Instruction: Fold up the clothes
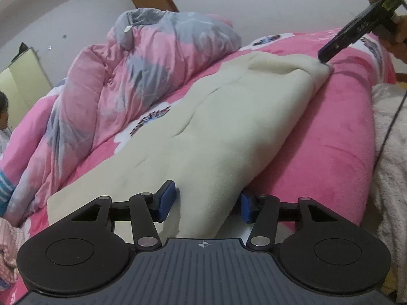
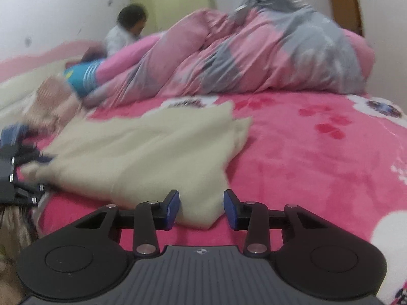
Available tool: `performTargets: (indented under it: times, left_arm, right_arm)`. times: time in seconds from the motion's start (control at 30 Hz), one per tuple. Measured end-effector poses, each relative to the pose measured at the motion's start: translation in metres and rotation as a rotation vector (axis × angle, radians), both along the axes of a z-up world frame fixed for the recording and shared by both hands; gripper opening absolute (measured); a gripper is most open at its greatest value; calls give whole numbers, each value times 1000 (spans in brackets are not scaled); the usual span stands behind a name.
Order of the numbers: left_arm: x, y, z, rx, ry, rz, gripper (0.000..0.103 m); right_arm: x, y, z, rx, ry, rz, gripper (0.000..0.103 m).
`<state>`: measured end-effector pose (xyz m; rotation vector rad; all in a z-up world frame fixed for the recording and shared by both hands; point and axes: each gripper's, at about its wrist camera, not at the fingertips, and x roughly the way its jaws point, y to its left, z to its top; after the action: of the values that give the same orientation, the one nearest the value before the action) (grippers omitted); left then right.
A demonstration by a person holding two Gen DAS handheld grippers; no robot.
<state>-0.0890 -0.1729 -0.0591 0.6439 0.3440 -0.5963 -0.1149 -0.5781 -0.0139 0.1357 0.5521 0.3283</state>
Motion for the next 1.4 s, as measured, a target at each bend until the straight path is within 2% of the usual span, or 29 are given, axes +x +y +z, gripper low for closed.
performTargets:
  times: [0.07, 0.13, 0.17, 0.2, 0.27, 0.43, 0.47, 0.53, 0.63, 0.77, 0.8, 0.87, 0.9, 0.93, 1.03, 1.07, 1.1, 1.13, 1.17, 1.2, 1.33, 1.4]
  left_arm:
    - [1, -2, 0, -4, -3, 14, 49]
    - [3, -2, 2, -15, 4, 29, 48]
    - [4, -2, 3, -21, 8, 36, 48]
    - [5, -2, 3, -27, 12, 42, 48]
    - [9, -2, 5, -34, 18, 49, 47]
    - [9, -1, 8, -6, -3, 38, 45]
    - [11, 0, 9, -6, -5, 40, 45]
    - [13, 2, 12, -20, 0, 47, 45]
    - [15, 3, 15, -33, -1, 43, 43]
    - [17, 2, 15, -33, -9, 35, 41]
    - [18, 3, 16, -38, -6, 36, 41]
    - [19, 5, 16, -50, 0, 37, 41]
    - [20, 6, 16, -58, 5, 38, 41]
    - [20, 6, 16, -62, 6, 38, 41]
    - [19, 5, 14, -74, 8, 38, 41]
    - [19, 4, 13, -79, 13, 39, 41]
    - [19, 3, 12, -83, 16, 39, 41]
    - [18, 1, 10, -83, 13, 40, 41]
    - [16, -2, 8, -79, 5, 40, 41]
    - [15, -5, 6, -75, -1, 38, 41]
    - [11, -16, -1, -77, -26, 21, 45]
    - [13, -18, 0, -110, -33, 32, 45]
  right_arm:
    - [4, -7, -7, 63, 35, 16, 54]
    - [7, -9, -13, 90, 51, 36, 53]
    - [7, -9, -15, 90, 46, 45, 45]
    - [6, -10, -12, 83, 32, 57, 31]
    - [4, -11, -6, 65, 5, 81, 23]
    - [-1, -10, 24, -107, -88, 163, 10]
    - [-1, -11, 29, -147, -103, 161, 0]
    - [1, -11, 35, -216, -109, 166, 0]
    - [6, -7, 26, -276, -85, 168, 0]
    - [5, 5, 23, -407, -124, 123, 0]
    - [5, 11, 22, -493, -138, 95, 0]
    - [7, 22, 12, -783, -160, -14, 0]
    - [8, 19, 12, -815, -161, -61, 0]
    - [9, 12, 15, -774, -157, -117, 0]
    - [3, -7, 28, -511, -81, -260, 0]
    - [2, -12, 23, -382, -34, -280, 1]
    - [1, -17, 18, -253, 12, -300, 7]
    - [0, -23, 12, -124, 58, -318, 15]
    - [-1, -28, 7, 5, 104, -335, 40]
    - [-2, -33, 2, 135, 149, -351, 59]
    - [-6, -54, -20, 655, 329, -405, 60]
    - [-8, -64, -30, 901, 411, -428, 60]
